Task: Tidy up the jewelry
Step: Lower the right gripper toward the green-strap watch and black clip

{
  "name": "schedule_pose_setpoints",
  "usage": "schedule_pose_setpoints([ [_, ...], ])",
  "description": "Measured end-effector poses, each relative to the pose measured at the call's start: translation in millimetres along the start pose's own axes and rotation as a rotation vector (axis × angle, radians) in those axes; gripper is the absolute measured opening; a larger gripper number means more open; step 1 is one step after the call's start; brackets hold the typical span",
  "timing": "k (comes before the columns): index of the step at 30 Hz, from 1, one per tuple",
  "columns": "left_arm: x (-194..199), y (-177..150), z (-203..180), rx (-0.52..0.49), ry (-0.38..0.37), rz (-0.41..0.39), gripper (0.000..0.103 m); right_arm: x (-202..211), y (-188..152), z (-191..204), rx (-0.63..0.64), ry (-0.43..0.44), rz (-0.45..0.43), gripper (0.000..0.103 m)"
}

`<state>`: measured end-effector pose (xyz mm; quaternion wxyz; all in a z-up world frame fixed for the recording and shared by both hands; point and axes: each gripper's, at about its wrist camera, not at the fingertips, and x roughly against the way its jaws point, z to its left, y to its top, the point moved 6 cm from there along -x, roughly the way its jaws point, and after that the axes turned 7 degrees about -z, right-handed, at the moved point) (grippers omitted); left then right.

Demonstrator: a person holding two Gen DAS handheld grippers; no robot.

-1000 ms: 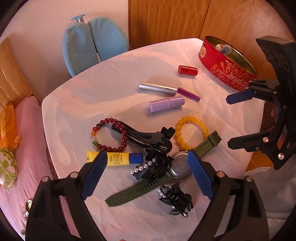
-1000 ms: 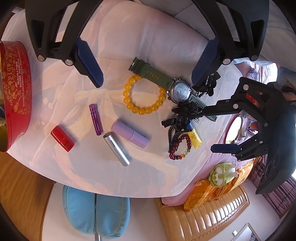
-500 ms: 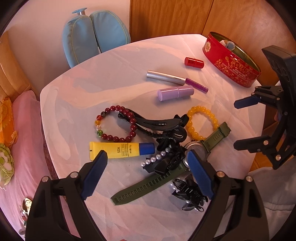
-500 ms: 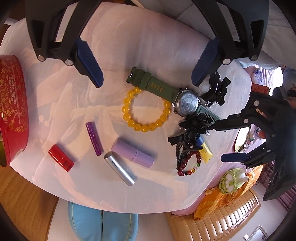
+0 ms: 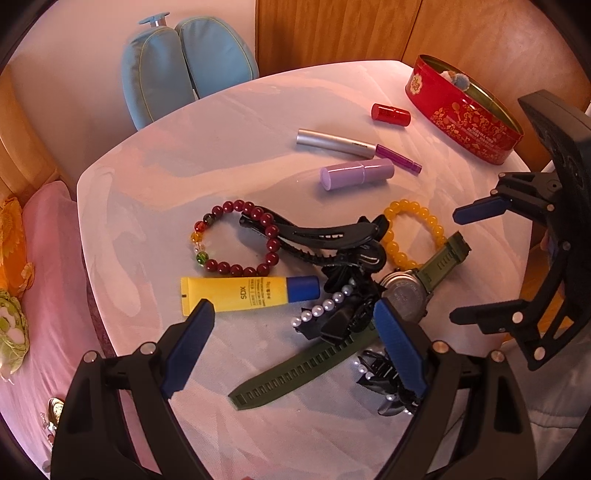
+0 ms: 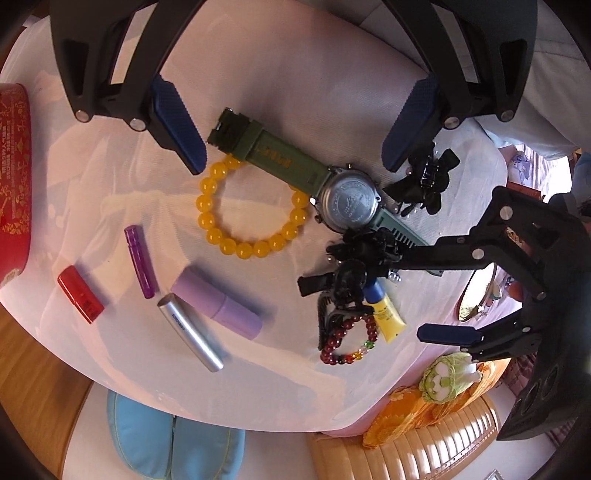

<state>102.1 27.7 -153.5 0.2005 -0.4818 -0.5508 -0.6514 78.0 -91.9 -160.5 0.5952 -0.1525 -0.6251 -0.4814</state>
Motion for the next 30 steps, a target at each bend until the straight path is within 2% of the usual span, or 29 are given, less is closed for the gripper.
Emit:
schedule_pose_setpoints([
  [2, 1, -2, 2, 0.01, 0.002, 0.001, 0.086, -4, 3, 7, 0.023, 0.023, 0.003, 0.094],
  [3, 1, -3, 4, 0.019, 0.002, 0.003, 0.086, -6, 5, 11, 0.033, 0.031, 0.004, 0.084],
  [5, 2, -7, 6, 0.029, 0.006, 0.008, 0.086, -12, 7, 16, 0.054, 0.024, 0.01, 0.072],
  [16, 4, -18, 18, 0.073, 0.015, 0.012, 0.086, -33, 5, 40, 0.226, -0.031, 0.039, 0.072],
  [19, 4, -18, 20, 0.079, 0.017, 0.009, 0.086, -34, 4, 47, 0.286, -0.033, 0.015, 0.063],
  [23, 3, -19, 22, 0.086, 0.017, 0.012, 0.086, -32, 3, 48, 0.29, -0.019, 0.016, 0.058],
  [27, 5, -15, 22, 0.089, 0.013, 0.008, 0.086, -20, 6, 46, 0.284, 0.004, -0.003, 0.048],
  [30, 10, -9, 22, 0.109, 0.0, -0.009, 0.086, -9, 7, 36, 0.253, 0.021, -0.015, 0.048],
])
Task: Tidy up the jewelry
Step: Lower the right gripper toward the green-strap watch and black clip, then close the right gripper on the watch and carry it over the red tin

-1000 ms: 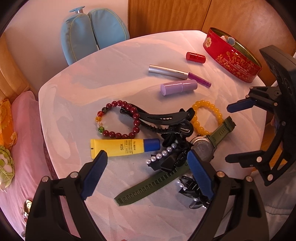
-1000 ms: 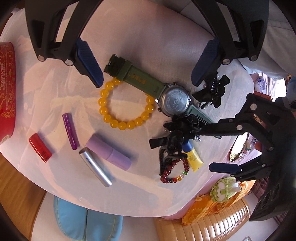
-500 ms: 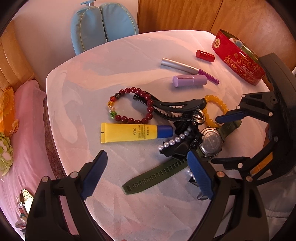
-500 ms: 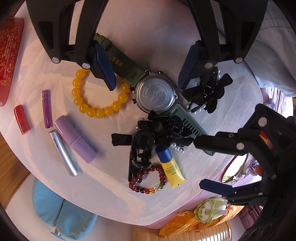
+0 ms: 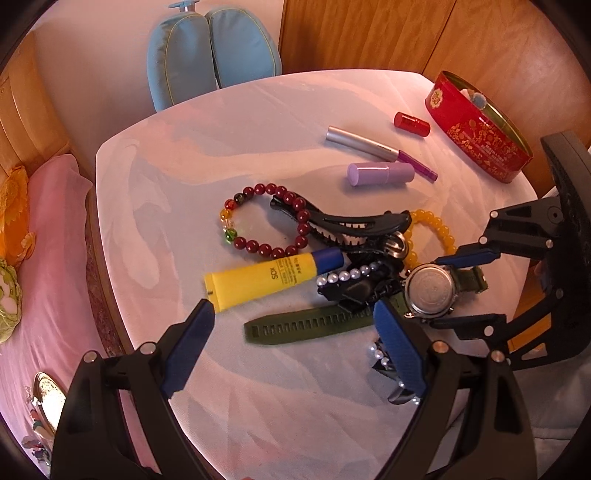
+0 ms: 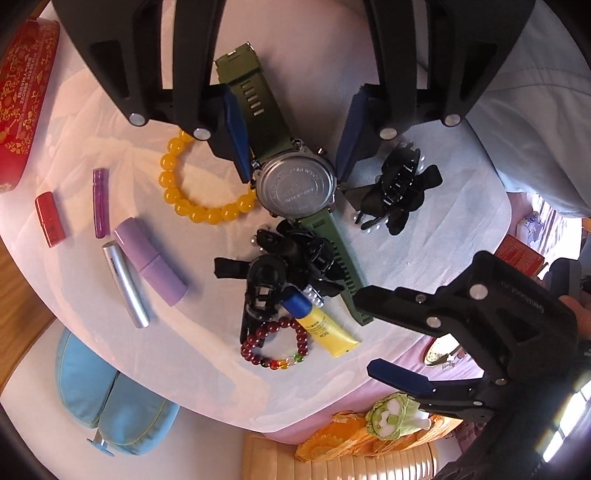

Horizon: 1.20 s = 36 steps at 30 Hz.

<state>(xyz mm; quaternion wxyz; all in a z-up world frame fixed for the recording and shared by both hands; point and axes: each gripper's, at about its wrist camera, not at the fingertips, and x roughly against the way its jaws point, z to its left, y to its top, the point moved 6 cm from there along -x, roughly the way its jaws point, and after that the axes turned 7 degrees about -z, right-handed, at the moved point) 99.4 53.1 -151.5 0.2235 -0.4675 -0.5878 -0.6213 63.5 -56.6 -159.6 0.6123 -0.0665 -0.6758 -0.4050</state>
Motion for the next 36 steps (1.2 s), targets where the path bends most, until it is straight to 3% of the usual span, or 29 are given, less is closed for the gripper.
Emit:
schedule_pose_setpoints([
  [16, 6, 41, -41, -0.053, -0.001, -0.037, 0.086, 84, -11, -36, -0.102, 0.014, -0.161, 0.046],
  [24, 1, 70, -76, -0.092, -0.021, -0.052, 0.086, 113, -23, -72, -0.181, -0.041, -0.242, 0.047],
  [36, -8, 138, -156, -0.245, -0.037, -0.095, 0.086, 175, -44, -150, -0.286, -0.139, -0.41, 0.047],
])
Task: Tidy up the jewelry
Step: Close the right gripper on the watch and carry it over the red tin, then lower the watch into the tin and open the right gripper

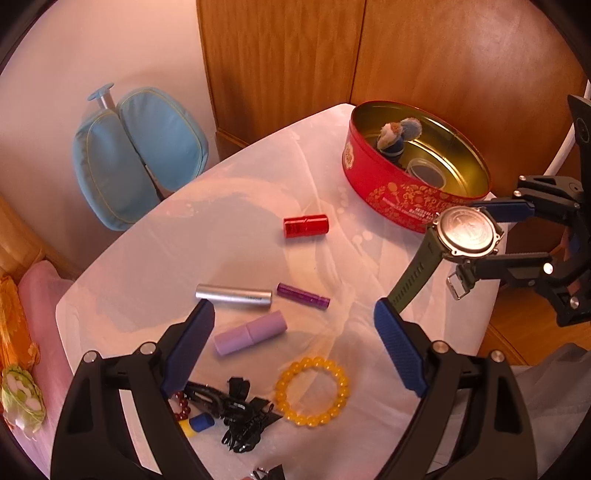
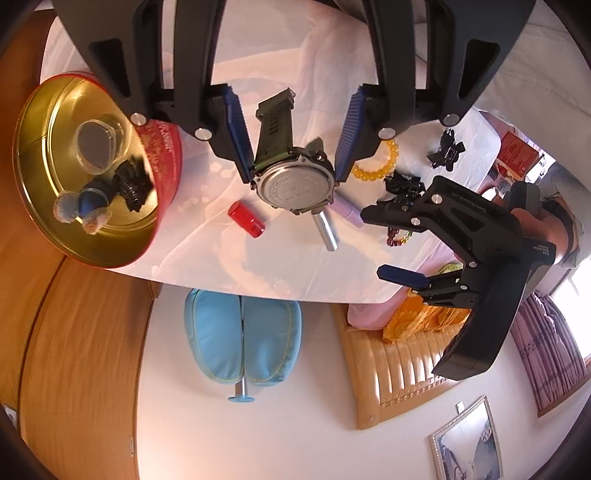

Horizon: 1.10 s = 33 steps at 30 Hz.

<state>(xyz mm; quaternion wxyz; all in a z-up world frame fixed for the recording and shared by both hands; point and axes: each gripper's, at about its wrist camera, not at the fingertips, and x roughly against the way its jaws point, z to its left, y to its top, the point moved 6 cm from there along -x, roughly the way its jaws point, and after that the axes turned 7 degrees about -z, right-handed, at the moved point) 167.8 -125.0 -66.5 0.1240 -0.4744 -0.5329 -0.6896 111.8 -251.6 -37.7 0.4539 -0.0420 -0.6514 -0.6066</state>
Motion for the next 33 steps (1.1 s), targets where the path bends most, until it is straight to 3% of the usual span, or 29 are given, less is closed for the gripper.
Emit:
schedule_pose_setpoints([
  [6, -15, 54, -30, -0.069, -0.007, -0.019, 0.086, 34, 26, -55, -0.027, -0.061, -0.131, 0.047],
  [13, -44, 107, -74, -0.133, -0.036, -0.031, 0.086, 60, 44, -147, -0.111, -0.21, -0.227, 0.047],
  [16, -59, 118, -89, -0.136, -0.058, -0.028, 0.086, 44, 37, -181, -0.137, -0.268, -0.184, 0.047],
  [22, -80, 115, -108, -0.146, -0.079, 0.005, 0.086, 6, 3, -215, -0.202, -0.286, -0.064, 0.046],
  [25, -83, 110, -109, -0.152, -0.078, 0.016, 0.086, 0, -9, -226, -0.179, -0.374, 0.002, 0.035],
  [33, -91, 107, -110, -0.136, -0.083, 0.032, 0.086, -15, -32, -265, -0.284, -0.447, 0.109, 0.039],
])
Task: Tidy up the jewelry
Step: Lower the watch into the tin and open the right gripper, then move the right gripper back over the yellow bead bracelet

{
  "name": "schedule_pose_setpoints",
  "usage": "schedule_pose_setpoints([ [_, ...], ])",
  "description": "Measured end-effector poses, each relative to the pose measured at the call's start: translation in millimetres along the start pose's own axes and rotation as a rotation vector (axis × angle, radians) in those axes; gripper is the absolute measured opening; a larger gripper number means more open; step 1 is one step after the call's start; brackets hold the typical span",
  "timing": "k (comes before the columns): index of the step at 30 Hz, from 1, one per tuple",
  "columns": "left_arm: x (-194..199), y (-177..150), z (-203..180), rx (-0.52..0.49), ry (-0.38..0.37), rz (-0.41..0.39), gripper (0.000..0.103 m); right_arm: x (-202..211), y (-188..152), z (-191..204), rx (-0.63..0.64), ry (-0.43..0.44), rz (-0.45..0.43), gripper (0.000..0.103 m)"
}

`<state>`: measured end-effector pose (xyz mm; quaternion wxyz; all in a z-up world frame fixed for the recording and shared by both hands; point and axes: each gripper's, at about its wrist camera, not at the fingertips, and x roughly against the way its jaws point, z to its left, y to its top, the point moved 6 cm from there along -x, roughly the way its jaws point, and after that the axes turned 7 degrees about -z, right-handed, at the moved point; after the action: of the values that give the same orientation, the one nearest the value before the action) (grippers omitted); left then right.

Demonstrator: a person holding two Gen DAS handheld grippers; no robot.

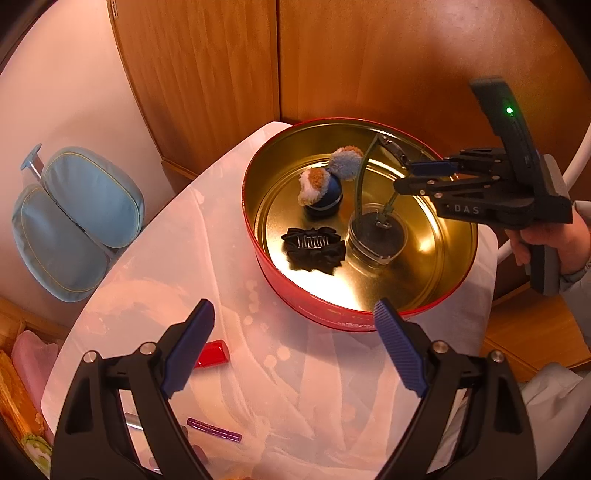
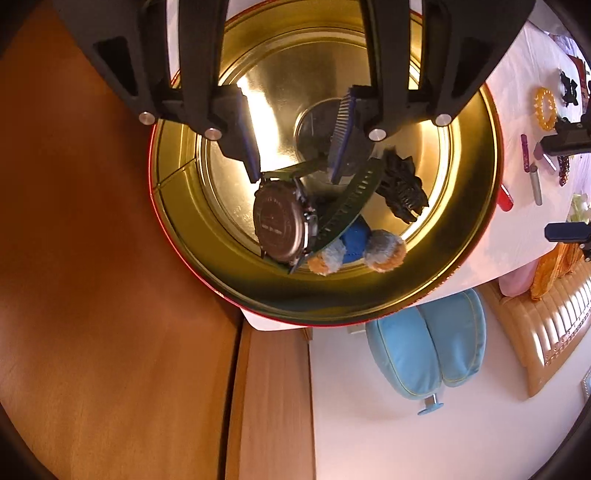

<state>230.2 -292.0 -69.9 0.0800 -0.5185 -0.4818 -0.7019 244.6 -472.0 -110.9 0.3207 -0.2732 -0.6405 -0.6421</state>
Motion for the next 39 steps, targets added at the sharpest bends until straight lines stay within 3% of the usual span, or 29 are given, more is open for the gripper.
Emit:
schedule_pose_setpoints([
  [5, 0, -3, 3, 0.014, 0.002, 0.002, 0.086, -28, 2, 0, -0.004, -0.011, 0.074, 0.037],
  [11, 4, -10, 7, 0.027, 0.005, 0.003, 0.086, -35, 1, 7, 0.008, -0.015, 0.095, 0.039],
  [13, 6, -13, 9, 0.029, 0.007, 0.003, 0.086, -32, -1, 10, 0.018, -0.036, 0.092, 0.059],
  [14, 6, -14, 9, 0.031, 0.008, 0.003, 0.086, -27, -1, 10, 0.02, -0.052, 0.077, 0.08],
  [15, 7, -16, 10, 0.033, 0.008, 0.003, 0.086, -22, -1, 11, 0.019, -0.064, 0.055, 0.092],
  [16, 8, -18, 11, 0.035, 0.008, 0.003, 0.086, -17, -2, 11, 0.015, -0.069, 0.036, 0.094],
  [21, 14, -25, 14, 0.055, 0.006, -0.006, 0.086, 15, -7, 21, 0.02, -0.06, -0.005, 0.097],
  [26, 28, -44, 21, 0.091, 0.011, -0.016, 0.086, 50, -10, 55, 0.047, 0.006, -0.054, 0.097],
  [33, 62, -101, 49, 0.174, 0.073, -0.003, 0.086, 77, -9, 144, 0.137, 0.16, -0.107, 0.097],
  [39, 96, -165, 92, 0.305, 0.154, 0.013, 0.086, 85, -11, 226, 0.22, 0.282, -0.122, 0.097],
])
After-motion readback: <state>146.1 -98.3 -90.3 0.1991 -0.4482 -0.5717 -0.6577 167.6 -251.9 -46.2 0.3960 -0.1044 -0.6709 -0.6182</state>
